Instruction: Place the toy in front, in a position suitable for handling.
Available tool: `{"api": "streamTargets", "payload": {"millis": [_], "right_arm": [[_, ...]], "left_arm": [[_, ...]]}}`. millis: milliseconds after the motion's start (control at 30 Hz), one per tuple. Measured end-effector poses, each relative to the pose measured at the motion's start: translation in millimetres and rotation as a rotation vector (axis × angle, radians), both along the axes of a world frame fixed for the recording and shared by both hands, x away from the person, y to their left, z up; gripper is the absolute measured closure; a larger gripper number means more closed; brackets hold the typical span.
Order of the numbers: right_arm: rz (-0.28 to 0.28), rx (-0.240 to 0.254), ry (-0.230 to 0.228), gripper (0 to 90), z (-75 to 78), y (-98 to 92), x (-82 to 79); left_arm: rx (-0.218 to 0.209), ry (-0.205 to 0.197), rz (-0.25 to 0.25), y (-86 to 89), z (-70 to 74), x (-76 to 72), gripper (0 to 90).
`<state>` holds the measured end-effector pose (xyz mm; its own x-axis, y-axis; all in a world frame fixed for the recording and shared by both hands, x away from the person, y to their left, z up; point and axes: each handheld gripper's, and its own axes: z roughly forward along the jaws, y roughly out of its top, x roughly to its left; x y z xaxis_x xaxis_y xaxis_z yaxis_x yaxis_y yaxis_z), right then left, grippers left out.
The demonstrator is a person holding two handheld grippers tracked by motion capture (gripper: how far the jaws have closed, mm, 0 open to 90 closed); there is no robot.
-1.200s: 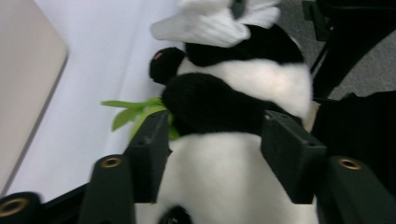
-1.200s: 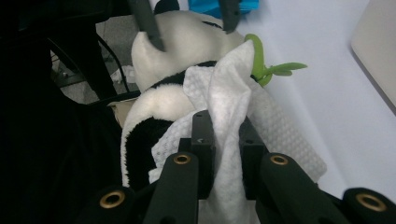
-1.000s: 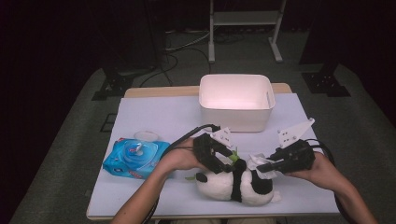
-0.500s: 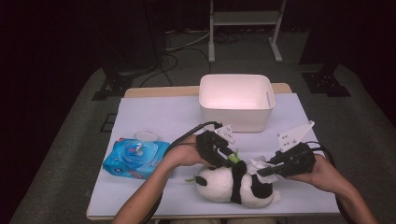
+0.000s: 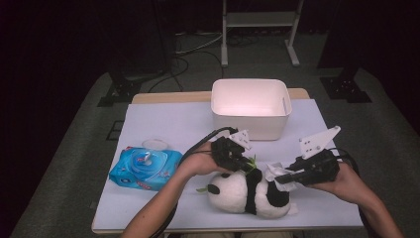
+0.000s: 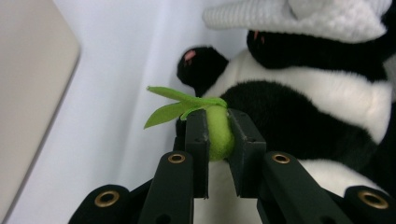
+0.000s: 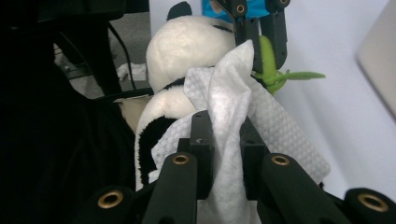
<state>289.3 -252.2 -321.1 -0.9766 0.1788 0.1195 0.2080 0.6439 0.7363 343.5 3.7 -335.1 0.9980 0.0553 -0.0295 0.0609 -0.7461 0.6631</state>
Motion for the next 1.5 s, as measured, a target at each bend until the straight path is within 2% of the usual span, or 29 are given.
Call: {"api": "streamTargets", "payload": {"millis": [467, 600, 700, 767, 900, 967, 1067, 1167, 1233, 1333, 1500], "right_arm": [[0.014, 0.010, -0.010, 80.2, 5.5, 2.3, 2.2], [-0.006, 0.006, -0.012, 80.2, 9.9, -0.8, 4.4], [-0.004, -0.002, -0.010, 80.1, 10.2, 0.3, 5.7], [-0.002, 0.006, -0.012, 80.1, 10.2, 0.3, 7.7], [-0.036, 0.007, -0.016, 80.2, 11.7, -3.8, 15.7], [-0.058, -0.014, -0.021, 80.1, 10.9, -5.6, 21.4], [-0.088, -0.039, -0.013, 80.2, 6.4, -8.0, 30.8], [-0.095, -0.059, 0.019, 80.2, -4.0, -6.9, 36.4], [-0.078, -0.070, 0.045, 80.2, -11.4, -4.4, 36.1], [-0.059, -0.060, 0.080, 80.5, -17.8, -3.4, 33.7], [-0.015, -0.070, 0.103, 80.4, -24.1, 2.2, 25.9]], "left_arm": [[-0.021, -0.057, 0.020, 2.7, 20.2, 1.2, 79.3], [-0.034, -0.069, 0.024, 4.1, 25.3, 0.6, 79.1], [-0.042, -0.072, 0.012, 1.3, 24.3, -0.4, 79.1], [-0.033, -0.069, -0.006, -2.4, 20.0, -2.6, 79.0], [-0.041, -0.061, -0.029, -4.4, 17.3, -8.0, 78.7], [-0.040, -0.056, -0.042, -4.8, 17.0, -10.7, 78.5], [-0.036, -0.061, -0.050, -5.0, 17.1, -13.6, 78.4], [-0.036, -0.071, -0.050, -4.5, 17.7, -14.9, 78.4], [-0.040, -0.078, -0.046, -4.3, 18.6, -15.7, 78.5], [-0.039, -0.084, -0.046, -4.6, 21.0, -16.5, 78.7], [-0.036, -0.091, -0.053, -5.2, 21.7, -20.0, 78.6]]}}
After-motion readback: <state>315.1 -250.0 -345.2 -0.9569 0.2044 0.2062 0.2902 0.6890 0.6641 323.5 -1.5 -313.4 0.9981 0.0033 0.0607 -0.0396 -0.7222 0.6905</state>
